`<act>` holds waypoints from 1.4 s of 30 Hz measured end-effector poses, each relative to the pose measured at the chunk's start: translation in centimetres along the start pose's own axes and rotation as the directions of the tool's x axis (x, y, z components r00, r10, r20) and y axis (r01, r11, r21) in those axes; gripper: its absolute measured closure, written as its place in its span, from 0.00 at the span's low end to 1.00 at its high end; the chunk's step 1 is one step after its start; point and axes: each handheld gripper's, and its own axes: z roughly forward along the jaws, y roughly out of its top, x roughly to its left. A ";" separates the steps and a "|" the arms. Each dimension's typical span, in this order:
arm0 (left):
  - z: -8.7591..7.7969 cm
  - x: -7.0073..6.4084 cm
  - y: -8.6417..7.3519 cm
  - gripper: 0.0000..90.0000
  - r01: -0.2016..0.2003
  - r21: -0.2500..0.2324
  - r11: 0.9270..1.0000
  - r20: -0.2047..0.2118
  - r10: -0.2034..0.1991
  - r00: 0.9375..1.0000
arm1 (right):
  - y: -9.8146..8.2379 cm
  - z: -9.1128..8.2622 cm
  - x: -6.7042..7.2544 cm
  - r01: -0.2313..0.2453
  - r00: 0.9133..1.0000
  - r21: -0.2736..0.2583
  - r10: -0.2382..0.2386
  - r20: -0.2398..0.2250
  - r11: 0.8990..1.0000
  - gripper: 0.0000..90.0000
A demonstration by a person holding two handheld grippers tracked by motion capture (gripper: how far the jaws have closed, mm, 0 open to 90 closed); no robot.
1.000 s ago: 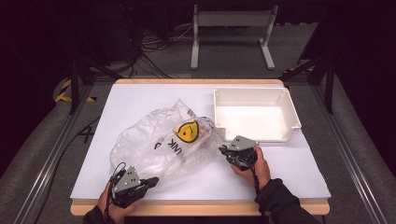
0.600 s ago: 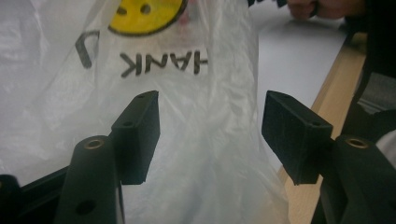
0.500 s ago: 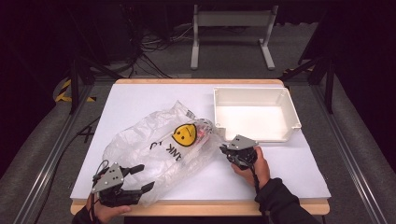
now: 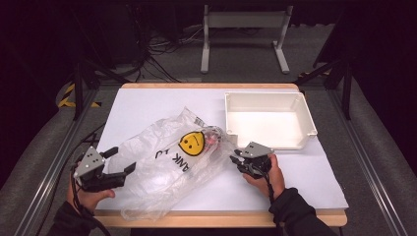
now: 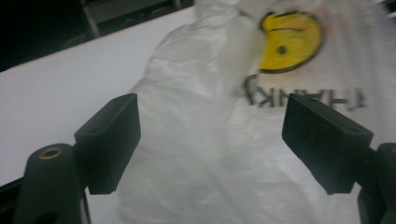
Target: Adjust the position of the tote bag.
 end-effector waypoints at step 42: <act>5.4 2.0 -3.9 1.00 0.086 0.302 0.949 0.022 -0.097 0.995 | 0.9 2.5 3.5 0.032 0.980 0.093 -0.013 -0.196 0.995 1.00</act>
